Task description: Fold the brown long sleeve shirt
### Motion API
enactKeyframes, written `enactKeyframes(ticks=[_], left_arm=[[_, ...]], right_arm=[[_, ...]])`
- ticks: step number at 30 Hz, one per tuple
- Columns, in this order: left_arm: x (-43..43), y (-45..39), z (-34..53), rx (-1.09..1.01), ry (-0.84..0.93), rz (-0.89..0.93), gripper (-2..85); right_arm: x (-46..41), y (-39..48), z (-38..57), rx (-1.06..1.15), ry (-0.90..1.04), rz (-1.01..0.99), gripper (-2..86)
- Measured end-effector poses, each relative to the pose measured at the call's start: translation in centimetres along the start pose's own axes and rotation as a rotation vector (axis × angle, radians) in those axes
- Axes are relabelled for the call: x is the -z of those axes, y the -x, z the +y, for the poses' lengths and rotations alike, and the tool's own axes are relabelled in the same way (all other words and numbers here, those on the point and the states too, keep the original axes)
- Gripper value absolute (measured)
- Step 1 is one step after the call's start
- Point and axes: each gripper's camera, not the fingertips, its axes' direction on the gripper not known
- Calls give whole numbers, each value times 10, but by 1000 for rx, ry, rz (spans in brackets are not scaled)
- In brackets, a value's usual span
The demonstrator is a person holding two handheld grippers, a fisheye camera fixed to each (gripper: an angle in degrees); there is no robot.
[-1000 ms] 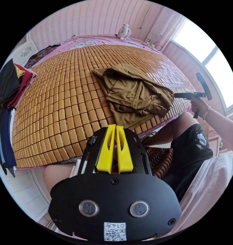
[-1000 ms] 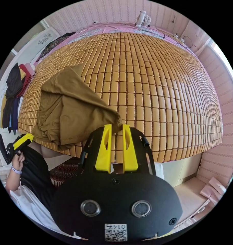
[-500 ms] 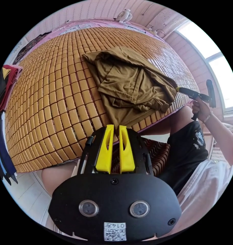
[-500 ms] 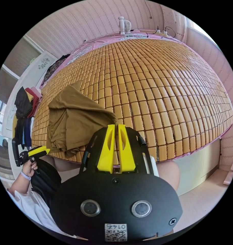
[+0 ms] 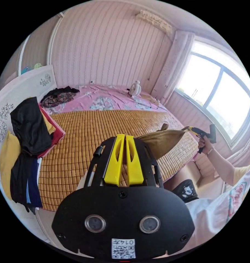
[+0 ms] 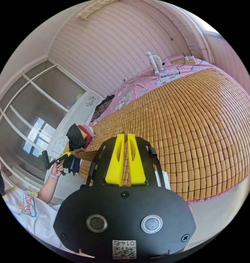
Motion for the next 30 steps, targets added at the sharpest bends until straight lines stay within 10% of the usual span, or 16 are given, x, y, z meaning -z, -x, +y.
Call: enactKeyframes(ticks=[8,17,30], left_arm=[[210,-72,-84,-73,-576,29,-9],[290,-152,-69,-145,-683,-51,-8],[452,-252,-12,-349,-1369,158,-8]], right_arm=[[145,109,-57,303,-392,-278,6],[232,175,-42,460,-489,-127,2],[396,238,27,726,-850,-552,1]])
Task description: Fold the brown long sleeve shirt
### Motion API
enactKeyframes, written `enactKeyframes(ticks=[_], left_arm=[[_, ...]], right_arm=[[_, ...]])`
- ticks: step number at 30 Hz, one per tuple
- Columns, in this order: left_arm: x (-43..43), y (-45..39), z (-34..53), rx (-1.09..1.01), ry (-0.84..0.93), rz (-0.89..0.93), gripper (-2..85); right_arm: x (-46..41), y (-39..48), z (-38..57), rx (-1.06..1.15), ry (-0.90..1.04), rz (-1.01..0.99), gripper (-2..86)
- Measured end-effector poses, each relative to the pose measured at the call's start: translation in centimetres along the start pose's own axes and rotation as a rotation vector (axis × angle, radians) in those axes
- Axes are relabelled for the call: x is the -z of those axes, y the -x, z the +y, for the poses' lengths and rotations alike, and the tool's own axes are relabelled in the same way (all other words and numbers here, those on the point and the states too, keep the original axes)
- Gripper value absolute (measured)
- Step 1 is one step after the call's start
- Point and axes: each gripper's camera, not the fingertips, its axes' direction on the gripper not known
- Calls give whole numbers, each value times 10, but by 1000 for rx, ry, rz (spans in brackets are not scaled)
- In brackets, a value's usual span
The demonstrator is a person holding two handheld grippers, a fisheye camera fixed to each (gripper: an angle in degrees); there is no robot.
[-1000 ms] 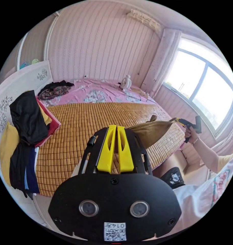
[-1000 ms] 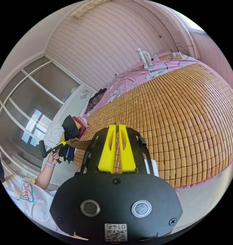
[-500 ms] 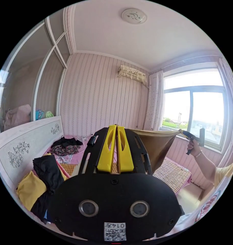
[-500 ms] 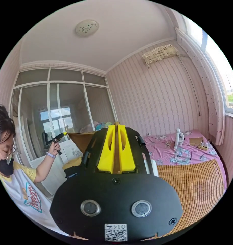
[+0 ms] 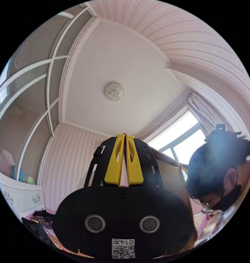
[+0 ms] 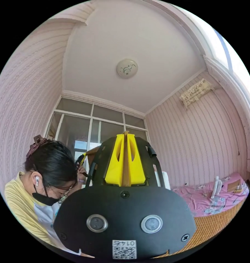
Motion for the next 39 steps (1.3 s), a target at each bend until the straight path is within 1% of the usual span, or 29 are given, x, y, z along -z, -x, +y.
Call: enactKeyframes(ticks=[1,3,5,6,8,9,10,11,12,13,14,15,16,17,18,19,20,21,24,26,27,29,30,32,33,34,35,37,39], left_arm=[[-13,-3,1,-38,24,-40,-8],[-46,8,16,-4,146,-59,-8],[-94,36,60,69,355,-109,-8],[-106,43,74,81,410,-134,-8],[-163,73,130,93,609,-257,-9],[-179,78,142,63,651,-298,-9],[-218,86,159,4,752,-370,-9],[-258,90,158,-66,817,-395,-8],[-276,88,149,-101,816,-401,-8],[-304,79,120,-160,737,-407,-8],[-321,63,84,-197,590,-394,-8],[-326,54,68,-203,512,-377,-9],[-331,36,41,-203,388,-317,-9],[-335,22,28,-205,323,-266,-9],[-338,16,27,-214,317,-246,-10],[-342,7,33,-248,331,-212,-10],[-342,2,50,-288,358,-193,-10],[-341,2,63,-298,381,-186,-10],[-329,21,158,-248,601,-139,-10],[-302,47,261,-175,828,-154,-10],[-292,53,288,-163,888,-164,-10],[-247,74,394,-42,1098,-154,-10],[-234,78,420,1,1142,-135,-10],[-174,88,516,208,1280,-100,-10],[-158,90,538,269,1314,-114,-10],[-128,93,578,381,1385,-143,-10],[-101,93,612,479,1449,-169,-10],[-66,89,653,593,1555,-179,-10],[-42,84,684,647,1672,-171,-10]], right_arm=[[-2,8,-8,56,-3,15,0],[-12,7,-11,84,20,36,0],[-32,-6,-4,73,100,118,0],[-47,-21,6,58,174,192,0],[-75,-49,26,38,314,320,1],[-95,-73,40,10,413,392,1],[-117,-100,51,-35,495,438,1],[-127,-112,53,-48,521,458,1],[-146,-132,45,-76,552,508,1],[-162,-143,18,-84,527,514,2],[-166,-143,-2,-82,477,510,2],[-167,-132,-42,-46,309,484,2],[-164,-112,-75,19,138,445,4],[-163,-102,-87,55,75,422,4],[-164,-86,-102,108,-2,390,5],[-168,-77,-107,156,-15,367,6],[-172,-75,-106,184,7,363,6],[-180,-76,-97,228,86,368,7],[-187,-101,-35,238,256,353,7],[-182,-129,18,160,366,320,8],[-175,-148,57,80,438,311,8],[-158,-177,122,-58,532,317,8],[-143,-195,166,-148,598,327,8],[-120,-218,233,-296,707,353,8],[-101,-231,278,-388,768,385,8],[-81,-239,322,-482,830,431,8],[-70,-243,342,-535,863,454,8],[-29,-248,411,-739,962,530,8],[-4,-245,444,-839,1012,558,9]])
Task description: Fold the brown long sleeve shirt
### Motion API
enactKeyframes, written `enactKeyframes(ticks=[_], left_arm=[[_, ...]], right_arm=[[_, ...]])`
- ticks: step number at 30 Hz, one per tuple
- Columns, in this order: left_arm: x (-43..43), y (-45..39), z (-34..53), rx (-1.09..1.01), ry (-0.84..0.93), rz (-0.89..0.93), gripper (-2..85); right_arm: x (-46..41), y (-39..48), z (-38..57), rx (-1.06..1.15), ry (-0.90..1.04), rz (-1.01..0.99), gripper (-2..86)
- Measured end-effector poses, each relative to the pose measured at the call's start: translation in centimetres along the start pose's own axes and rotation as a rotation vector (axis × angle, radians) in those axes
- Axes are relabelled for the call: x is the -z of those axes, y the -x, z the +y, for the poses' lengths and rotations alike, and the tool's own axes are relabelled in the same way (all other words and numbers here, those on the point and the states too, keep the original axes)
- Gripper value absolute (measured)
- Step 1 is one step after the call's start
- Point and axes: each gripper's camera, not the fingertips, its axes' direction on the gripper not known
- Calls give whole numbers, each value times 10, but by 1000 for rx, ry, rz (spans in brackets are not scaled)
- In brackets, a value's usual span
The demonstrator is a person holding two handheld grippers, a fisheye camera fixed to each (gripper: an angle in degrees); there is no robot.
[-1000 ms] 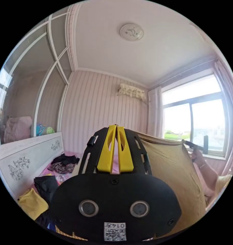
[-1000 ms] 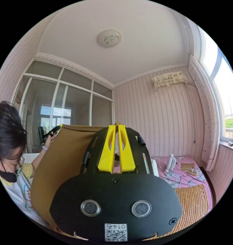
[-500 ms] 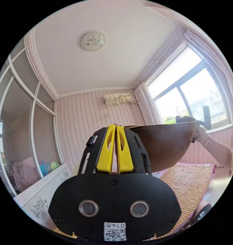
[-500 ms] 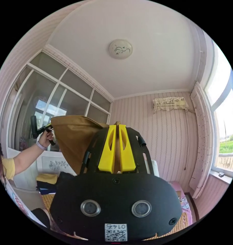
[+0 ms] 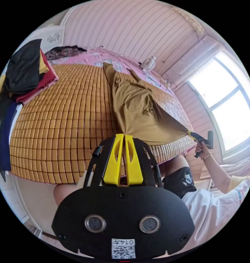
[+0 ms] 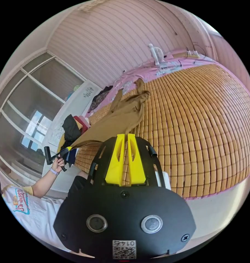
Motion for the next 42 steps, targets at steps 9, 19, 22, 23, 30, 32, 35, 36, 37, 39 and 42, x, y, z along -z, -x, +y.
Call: enactKeyframes(ticks=[9,19,22,23,30,32,35,36,37,39,42], left_arm=[[-33,27,21,22,182,-14,-10],[140,7,-148,20,-198,60,-10],[274,-59,-185,-145,-518,54,-10],[312,-77,-183,-173,-596,42,-10],[430,-95,-114,-277,-888,191,-10],[475,-104,-84,-330,-993,232,-10],[534,-127,-49,-427,-1138,242,-10],[546,-132,-41,-450,-1170,251,-10],[569,-140,-29,-476,-1222,266,-10],[597,-150,-17,-504,-1270,248,-10],[614,-158,-21,-480,-1253,121,-10]], right_arm=[[-31,-27,44,-25,212,105,10],[19,48,-97,3,-42,-86,8],[117,149,-156,238,-379,-110,8],[135,166,-158,282,-438,-105,8],[242,221,-120,455,-709,-185,9],[264,226,-103,500,-752,-221,9],[304,245,-78,591,-817,-312,9],[321,258,-68,636,-849,-332,9],[338,272,-57,696,-892,-355,9],[362,291,-39,780,-970,-369,9],[384,320,-23,885,-1013,-309,8]])
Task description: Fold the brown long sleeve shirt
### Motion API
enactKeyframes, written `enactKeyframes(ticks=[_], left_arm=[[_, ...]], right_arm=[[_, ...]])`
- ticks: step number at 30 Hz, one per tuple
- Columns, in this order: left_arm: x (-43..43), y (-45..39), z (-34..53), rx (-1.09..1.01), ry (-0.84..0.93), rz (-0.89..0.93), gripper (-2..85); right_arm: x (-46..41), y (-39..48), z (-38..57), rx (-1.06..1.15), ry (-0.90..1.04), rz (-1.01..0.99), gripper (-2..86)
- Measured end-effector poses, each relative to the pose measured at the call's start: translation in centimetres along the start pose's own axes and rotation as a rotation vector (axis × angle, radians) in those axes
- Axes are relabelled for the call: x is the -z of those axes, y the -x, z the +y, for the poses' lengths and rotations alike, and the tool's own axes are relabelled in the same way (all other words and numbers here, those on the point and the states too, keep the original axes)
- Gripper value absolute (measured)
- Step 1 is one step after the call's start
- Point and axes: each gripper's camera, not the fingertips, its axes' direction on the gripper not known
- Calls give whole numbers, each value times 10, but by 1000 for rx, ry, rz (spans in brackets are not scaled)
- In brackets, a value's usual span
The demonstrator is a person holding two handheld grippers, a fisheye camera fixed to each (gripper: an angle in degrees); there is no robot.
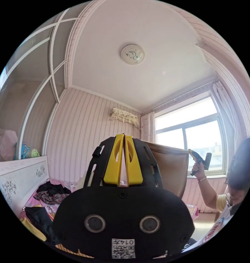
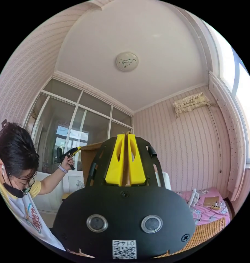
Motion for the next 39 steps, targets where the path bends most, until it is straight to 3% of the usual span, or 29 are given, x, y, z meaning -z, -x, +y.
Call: enactKeyframes(ticks=[3,8,11,13,14,17,19,22,26,29,36,39], left_arm=[[-26,22,19,47,117,-63,-10],[-80,90,119,252,375,-145,-10],[-110,95,151,245,491,-245,-10],[-124,90,131,246,470,-221,-10],[-124,81,103,237,385,-208,-10],[-99,40,31,95,107,-114,-10],[-83,15,12,-20,37,-114,-10],[-68,3,31,-155,54,-119,-10],[-68,40,142,-93,283,-121,-10],[-59,70,254,-8,496,-112,-10],[-33,99,534,202,1071,-76,-10],[-15,102,620,304,1260,-67,-10]], right_arm=[[-20,1,0,1,106,57,8],[-82,-34,60,-61,474,203,8],[-123,-75,116,-241,660,271,8],[-150,-101,122,-329,745,320,7],[-151,-104,112,-344,702,324,7],[-133,-100,42,-354,243,223,7],[-113,-82,11,-254,-67,122,7],[-111,-72,12,-186,-113,-85,7],[-107,-62,80,-134,-11,-274,7],[-97,-70,179,-280,164,-274,7],[-28,-108,430,-709,807,223,8],[-3,-108,502,-898,982,307,8]])
